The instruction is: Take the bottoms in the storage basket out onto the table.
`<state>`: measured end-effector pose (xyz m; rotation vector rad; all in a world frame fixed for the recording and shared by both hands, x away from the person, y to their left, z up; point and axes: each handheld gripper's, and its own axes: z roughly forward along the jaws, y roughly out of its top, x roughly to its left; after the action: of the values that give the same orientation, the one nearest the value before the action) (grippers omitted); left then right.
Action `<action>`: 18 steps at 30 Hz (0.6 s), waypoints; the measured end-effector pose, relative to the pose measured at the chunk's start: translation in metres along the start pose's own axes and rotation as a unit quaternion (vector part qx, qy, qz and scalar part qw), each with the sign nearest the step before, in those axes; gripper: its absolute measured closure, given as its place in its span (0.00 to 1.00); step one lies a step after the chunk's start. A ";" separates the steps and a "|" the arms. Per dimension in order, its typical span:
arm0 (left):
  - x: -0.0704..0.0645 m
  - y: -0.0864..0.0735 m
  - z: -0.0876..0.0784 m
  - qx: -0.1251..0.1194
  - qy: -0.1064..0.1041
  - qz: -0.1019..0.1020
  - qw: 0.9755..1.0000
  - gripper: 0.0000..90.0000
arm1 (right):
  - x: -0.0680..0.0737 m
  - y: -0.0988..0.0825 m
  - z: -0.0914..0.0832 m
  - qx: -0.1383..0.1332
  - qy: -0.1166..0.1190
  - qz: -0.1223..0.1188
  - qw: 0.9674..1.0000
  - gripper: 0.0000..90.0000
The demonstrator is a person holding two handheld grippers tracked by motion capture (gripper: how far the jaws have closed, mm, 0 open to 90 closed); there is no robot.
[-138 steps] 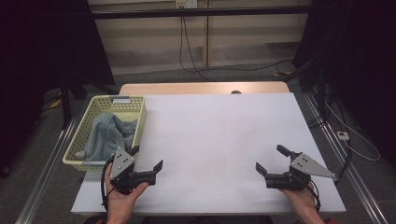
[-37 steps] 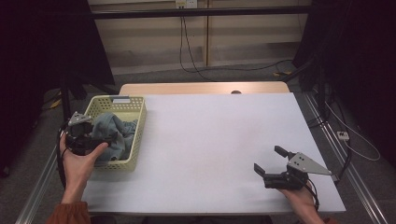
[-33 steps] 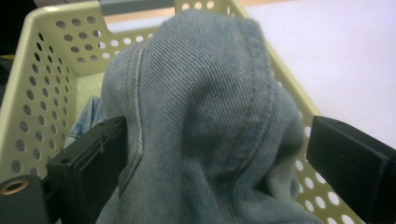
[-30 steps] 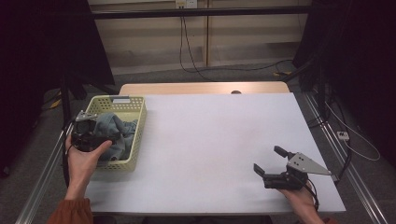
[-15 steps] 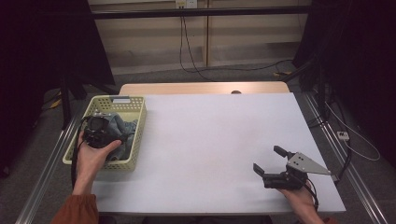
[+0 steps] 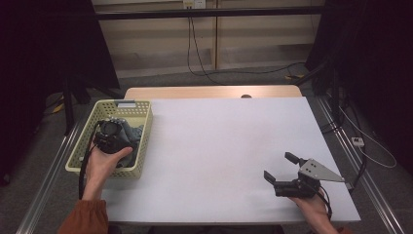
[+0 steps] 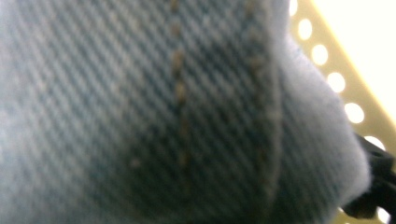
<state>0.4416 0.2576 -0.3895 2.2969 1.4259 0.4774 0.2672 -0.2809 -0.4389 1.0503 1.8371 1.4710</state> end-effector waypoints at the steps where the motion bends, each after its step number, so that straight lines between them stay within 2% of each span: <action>1: -0.001 0.000 0.000 0.004 0.004 0.004 1.000 0.21 | 0.000 0.000 0.000 0.000 0.000 0.000 1.000 0.00; 6: -0.002 0.000 0.000 0.018 0.012 0.014 1.000 0.47 | 0.000 0.000 -0.001 0.000 -0.001 -0.001 1.000 0.00; 9: 0.000 -0.002 -0.002 0.017 0.001 0.020 1.000 0.61 | 0.000 0.000 -0.001 0.000 0.001 -0.001 1.000 0.00; 12: 0.004 -0.004 -0.004 0.014 -0.009 0.011 1.000 0.75 | 0.001 0.000 0.000 0.001 0.003 -0.003 1.000 0.00; 14: 0.006 -0.005 -0.006 0.012 -0.013 0.006 1.000 0.79 | 0.001 0.000 0.000 0.001 0.003 -0.002 1.000 0.00; 18: 0.007 -0.005 -0.010 0.001 -0.007 0.002 1.000 0.82 | 0.000 0.000 -0.001 0.000 0.003 -0.001 1.000 0.00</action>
<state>0.4358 0.2673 -0.3831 2.3007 1.4146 0.4605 0.2667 -0.2812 -0.4388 1.0448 1.8425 1.4728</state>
